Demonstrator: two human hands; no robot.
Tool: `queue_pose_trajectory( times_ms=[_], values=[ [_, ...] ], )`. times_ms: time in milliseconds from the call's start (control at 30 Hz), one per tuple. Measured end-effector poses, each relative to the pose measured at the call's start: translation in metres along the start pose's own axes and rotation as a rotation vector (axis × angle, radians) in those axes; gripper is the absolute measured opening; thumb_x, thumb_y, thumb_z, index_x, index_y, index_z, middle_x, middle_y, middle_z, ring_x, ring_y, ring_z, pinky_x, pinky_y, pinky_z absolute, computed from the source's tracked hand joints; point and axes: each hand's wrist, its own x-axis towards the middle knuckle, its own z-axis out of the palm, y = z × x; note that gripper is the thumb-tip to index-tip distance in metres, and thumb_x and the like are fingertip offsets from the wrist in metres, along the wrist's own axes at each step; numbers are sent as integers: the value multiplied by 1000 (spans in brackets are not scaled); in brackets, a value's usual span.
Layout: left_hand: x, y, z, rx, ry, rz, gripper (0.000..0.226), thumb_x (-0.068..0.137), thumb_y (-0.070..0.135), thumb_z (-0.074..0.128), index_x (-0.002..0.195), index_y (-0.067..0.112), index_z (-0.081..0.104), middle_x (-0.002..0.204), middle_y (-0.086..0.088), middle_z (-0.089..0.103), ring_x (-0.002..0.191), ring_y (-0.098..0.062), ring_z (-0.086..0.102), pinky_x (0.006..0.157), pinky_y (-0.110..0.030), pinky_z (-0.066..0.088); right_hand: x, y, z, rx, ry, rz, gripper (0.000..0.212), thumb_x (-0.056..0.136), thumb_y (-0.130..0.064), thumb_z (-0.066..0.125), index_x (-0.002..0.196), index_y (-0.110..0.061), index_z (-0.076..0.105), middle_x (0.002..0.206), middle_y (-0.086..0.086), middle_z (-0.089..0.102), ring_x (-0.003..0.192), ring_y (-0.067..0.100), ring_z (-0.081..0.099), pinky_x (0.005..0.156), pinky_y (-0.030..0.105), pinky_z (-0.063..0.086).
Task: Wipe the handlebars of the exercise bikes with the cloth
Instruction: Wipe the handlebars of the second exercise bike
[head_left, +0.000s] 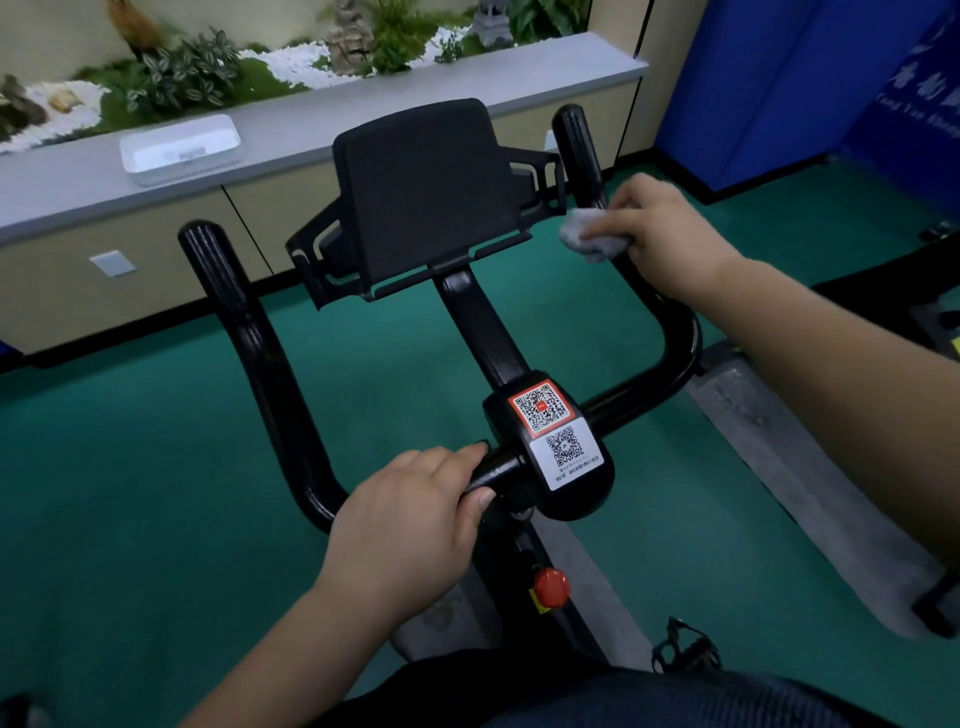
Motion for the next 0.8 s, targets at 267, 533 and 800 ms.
queue_pose_trajectory(
  times_ms=[267,533,800],
  values=[
    [0,0,0,3,-8,10,44,85,46,37,115,25,62,86,11,66,79,-17,64,60,-27,50,-98,-12,5,77,48,251,46,76,9,51,104,-20,74,104,16,53,95,40,51,86,33,38],
    [0,1,0,7,-6,11,43,85,46,37,114,26,62,84,10,65,78,-17,63,57,-27,49,-123,-35,-25,309,101,404,37,82,4,61,110,-18,71,101,6,52,90,12,47,74,-2,28],
    [0,2,0,25,-14,5,42,85,46,36,113,26,60,85,9,66,78,-19,64,57,-29,50,-110,-23,9,469,277,740,37,89,-11,54,123,-21,61,118,6,65,110,23,60,98,37,47]
  ],
)
